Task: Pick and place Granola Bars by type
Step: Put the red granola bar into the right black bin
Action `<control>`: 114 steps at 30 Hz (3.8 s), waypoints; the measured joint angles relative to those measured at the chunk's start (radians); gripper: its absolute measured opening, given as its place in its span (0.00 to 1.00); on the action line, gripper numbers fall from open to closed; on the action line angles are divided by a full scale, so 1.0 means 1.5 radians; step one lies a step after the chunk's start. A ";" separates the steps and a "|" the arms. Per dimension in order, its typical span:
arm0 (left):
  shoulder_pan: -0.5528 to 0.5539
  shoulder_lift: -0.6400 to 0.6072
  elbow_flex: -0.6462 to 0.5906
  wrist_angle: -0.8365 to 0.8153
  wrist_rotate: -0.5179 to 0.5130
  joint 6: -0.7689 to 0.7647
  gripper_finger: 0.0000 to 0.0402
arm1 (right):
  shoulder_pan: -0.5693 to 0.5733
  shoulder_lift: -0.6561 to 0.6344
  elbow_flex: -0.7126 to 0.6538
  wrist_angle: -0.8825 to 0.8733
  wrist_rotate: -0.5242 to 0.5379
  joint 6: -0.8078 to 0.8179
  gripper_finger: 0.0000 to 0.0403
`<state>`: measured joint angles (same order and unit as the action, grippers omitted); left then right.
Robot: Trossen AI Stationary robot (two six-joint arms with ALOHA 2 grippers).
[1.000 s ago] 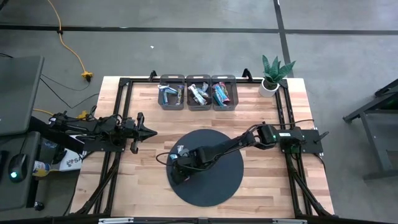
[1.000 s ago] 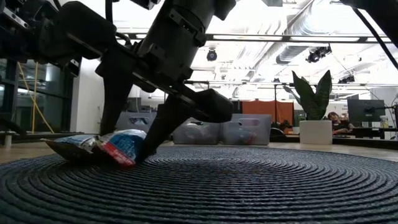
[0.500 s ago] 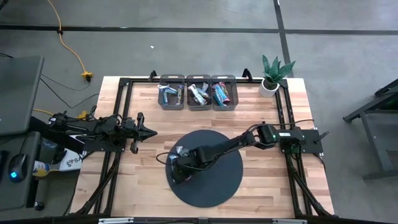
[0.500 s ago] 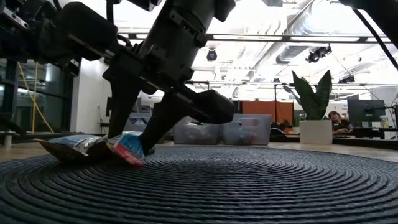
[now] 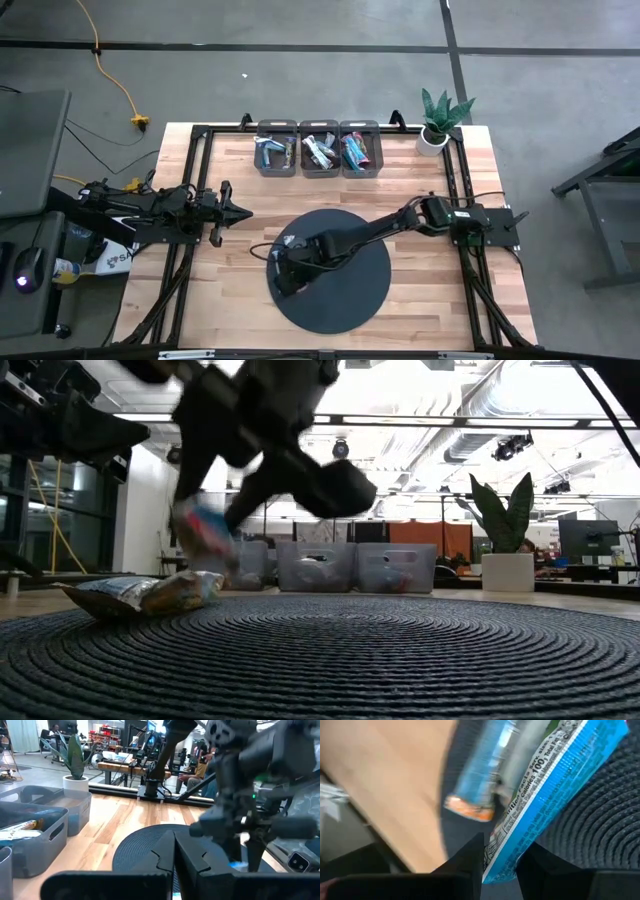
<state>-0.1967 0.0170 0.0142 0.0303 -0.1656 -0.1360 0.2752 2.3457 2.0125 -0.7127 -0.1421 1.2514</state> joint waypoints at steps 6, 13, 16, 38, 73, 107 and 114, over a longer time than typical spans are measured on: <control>0.000 0.000 0.000 0.000 0.000 0.000 0.00 | 0.000 -0.048 0.000 0.014 0.005 -0.042 0.21; 0.000 0.000 0.000 0.000 0.000 0.000 0.00 | -0.005 -0.089 0.001 0.081 0.041 -0.158 0.21; 0.000 0.000 0.000 0.000 0.000 0.000 0.00 | -0.009 -0.098 0.001 0.115 0.043 -0.210 0.21; 0.000 0.000 0.000 0.000 0.000 0.000 0.00 | -0.048 -0.103 0.002 0.521 -0.061 -0.415 0.21; 0.000 0.000 0.000 0.000 0.000 0.000 0.00 | -0.415 -0.386 0.002 0.128 -0.053 -0.579 0.21; 0.000 0.000 0.000 0.000 0.000 0.000 0.00 | -0.598 -0.273 0.001 -0.343 0.211 -0.624 0.21; 0.000 0.000 0.000 0.000 0.000 0.000 0.00 | -0.590 -0.228 0.001 -0.384 0.196 -0.606 0.21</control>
<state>-0.1967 0.0173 0.0141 0.0301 -0.1658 -0.1360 -0.6096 2.0031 2.0132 -1.2892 0.1519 0.3419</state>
